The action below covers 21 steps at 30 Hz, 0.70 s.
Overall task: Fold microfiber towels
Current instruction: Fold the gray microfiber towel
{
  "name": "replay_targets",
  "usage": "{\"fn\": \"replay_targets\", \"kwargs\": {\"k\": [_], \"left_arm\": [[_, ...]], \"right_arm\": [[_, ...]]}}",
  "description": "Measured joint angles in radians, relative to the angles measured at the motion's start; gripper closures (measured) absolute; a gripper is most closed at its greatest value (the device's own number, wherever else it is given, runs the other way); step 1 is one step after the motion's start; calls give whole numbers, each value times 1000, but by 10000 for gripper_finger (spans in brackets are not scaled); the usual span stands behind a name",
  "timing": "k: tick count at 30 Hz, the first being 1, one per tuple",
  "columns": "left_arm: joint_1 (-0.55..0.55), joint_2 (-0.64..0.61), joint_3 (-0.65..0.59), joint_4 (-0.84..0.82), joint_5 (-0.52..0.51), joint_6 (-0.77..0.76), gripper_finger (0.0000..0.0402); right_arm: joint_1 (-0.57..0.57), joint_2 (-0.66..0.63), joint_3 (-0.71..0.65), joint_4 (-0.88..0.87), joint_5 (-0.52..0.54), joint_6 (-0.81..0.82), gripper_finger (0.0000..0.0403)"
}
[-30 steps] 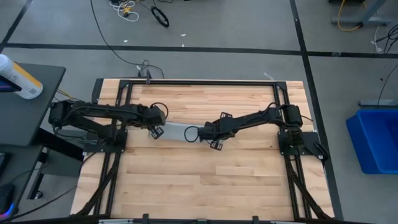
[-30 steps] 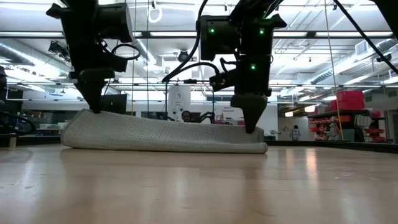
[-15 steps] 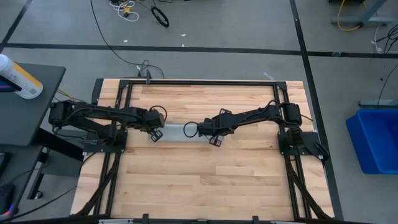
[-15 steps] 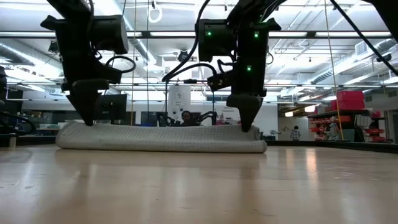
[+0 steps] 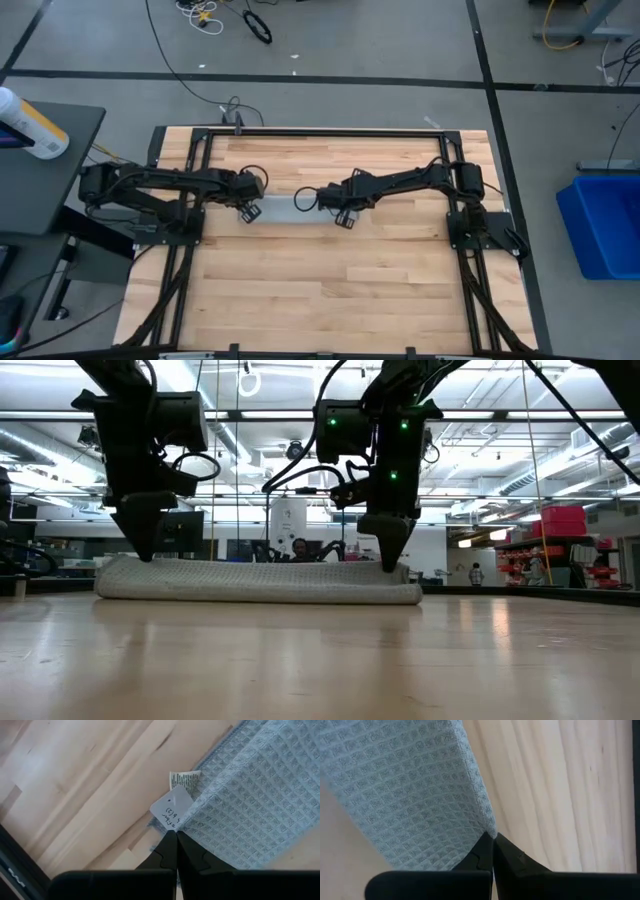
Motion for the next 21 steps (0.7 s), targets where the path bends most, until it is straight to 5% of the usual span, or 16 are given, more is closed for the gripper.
{"fn": "replay_targets", "kwargs": {"k": [21], "left_arm": [[83,0,-69,76,42,44,401]], "right_arm": [[-31,0,0,78,-23,-59,403]]}}
